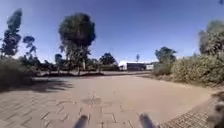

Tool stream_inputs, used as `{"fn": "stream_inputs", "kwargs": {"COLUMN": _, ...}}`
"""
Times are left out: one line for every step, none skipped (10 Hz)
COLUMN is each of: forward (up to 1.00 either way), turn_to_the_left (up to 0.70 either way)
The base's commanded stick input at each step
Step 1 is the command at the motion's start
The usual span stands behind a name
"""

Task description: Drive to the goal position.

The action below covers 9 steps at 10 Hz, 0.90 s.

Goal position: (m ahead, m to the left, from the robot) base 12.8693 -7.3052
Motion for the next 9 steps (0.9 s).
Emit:
{"fn": "stream_inputs", "kwargs": {"forward": 0.0, "turn_to_the_left": -0.45}}
{"fn": "stream_inputs", "kwargs": {"forward": 0.0, "turn_to_the_left": -0.45}}
{"fn": "stream_inputs", "kwargs": {"forward": 0.0, "turn_to_the_left": -0.45}}
{"fn": "stream_inputs", "kwargs": {"forward": 0.0, "turn_to_the_left": -0.45}}
{"fn": "stream_inputs", "kwargs": {"forward": 0.0, "turn_to_the_left": -0.45}}
{"fn": "stream_inputs", "kwargs": {"forward": 0.0, "turn_to_the_left": -0.45}}
{"fn": "stream_inputs", "kwargs": {"forward": 0.31, "turn_to_the_left": -0.31}}
{"fn": "stream_inputs", "kwargs": {"forward": 0.75, "turn_to_the_left": -0.11}}
{"fn": "stream_inputs", "kwargs": {"forward": 1.0, "turn_to_the_left": 0.05}}
